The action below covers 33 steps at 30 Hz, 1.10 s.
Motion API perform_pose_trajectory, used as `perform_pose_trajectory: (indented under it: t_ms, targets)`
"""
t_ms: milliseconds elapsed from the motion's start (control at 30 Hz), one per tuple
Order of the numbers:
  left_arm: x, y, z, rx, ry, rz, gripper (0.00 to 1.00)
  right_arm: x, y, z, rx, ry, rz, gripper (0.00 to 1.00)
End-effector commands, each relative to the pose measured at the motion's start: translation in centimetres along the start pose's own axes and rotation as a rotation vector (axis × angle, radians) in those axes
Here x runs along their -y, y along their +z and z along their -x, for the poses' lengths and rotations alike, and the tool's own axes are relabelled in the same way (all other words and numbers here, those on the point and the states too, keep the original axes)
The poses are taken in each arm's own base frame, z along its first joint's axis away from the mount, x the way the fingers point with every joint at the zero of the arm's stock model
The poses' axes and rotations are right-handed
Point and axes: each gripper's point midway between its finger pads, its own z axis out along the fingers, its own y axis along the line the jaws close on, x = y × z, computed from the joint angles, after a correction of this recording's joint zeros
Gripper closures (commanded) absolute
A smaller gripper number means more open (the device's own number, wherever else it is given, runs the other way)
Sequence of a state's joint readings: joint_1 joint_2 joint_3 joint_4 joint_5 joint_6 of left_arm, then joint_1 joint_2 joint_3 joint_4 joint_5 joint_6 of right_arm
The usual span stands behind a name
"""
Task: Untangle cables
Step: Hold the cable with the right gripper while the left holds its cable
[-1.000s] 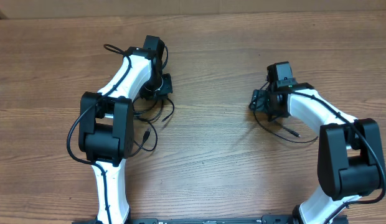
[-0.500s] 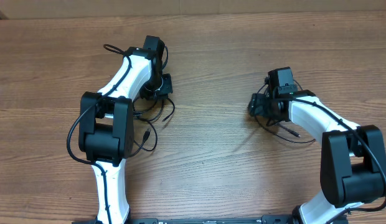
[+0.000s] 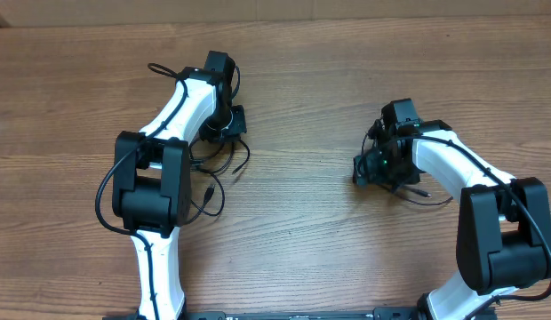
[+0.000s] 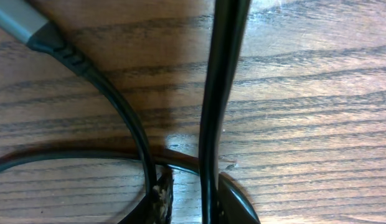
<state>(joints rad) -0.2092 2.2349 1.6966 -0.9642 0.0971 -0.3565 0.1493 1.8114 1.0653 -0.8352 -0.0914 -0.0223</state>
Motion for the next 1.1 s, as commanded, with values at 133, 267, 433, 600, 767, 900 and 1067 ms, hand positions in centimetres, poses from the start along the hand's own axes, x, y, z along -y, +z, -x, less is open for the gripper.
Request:
perform_pose_trajectory:
  t_ms: [133, 267, 433, 600, 767, 900, 1067]
  targets:
    - [0.1, 2.3, -1.6, -0.068, 0.024, -0.004, 0.79, 3.5, 1.7, -3.3, -0.136, -0.028, -0.18, 0.15]
    - [0.1, 2.3, -1.6, -0.067, 0.024, -0.004, 0.79, 3.8, 2.1, -4.2, -0.157, -0.03, -0.193, 0.25]
    - [0.1, 2.3, -1.6, -0.068, 0.024, -0.004, 0.79, 4.3, 2.2, -4.6, -0.167, -0.034, -0.218, 0.57]
    - [0.1, 2.3, -1.6, -0.067, 0.024, -0.004, 0.79, 3.1, 2.5, -4.1, -0.145, -0.029, -0.152, 0.83]
    - [0.1, 2.3, -1.6, -0.068, 0.024, -0.004, 0.79, 1.0, 2.8, -2.9, -0.096, -0.025, -0.027, 0.87]
    - [0.1, 2.3, -1.6, -0.067, 0.024, -0.004, 0.79, 0.5, 2.9, -1.9, -0.056, -0.028, -0.001, 0.9]
    - [0.1, 2.3, -1.6, -0.067, 0.024, -0.004, 0.79, 0.5, 2.9, -1.8, -0.053, -0.028, -0.001, 0.96]
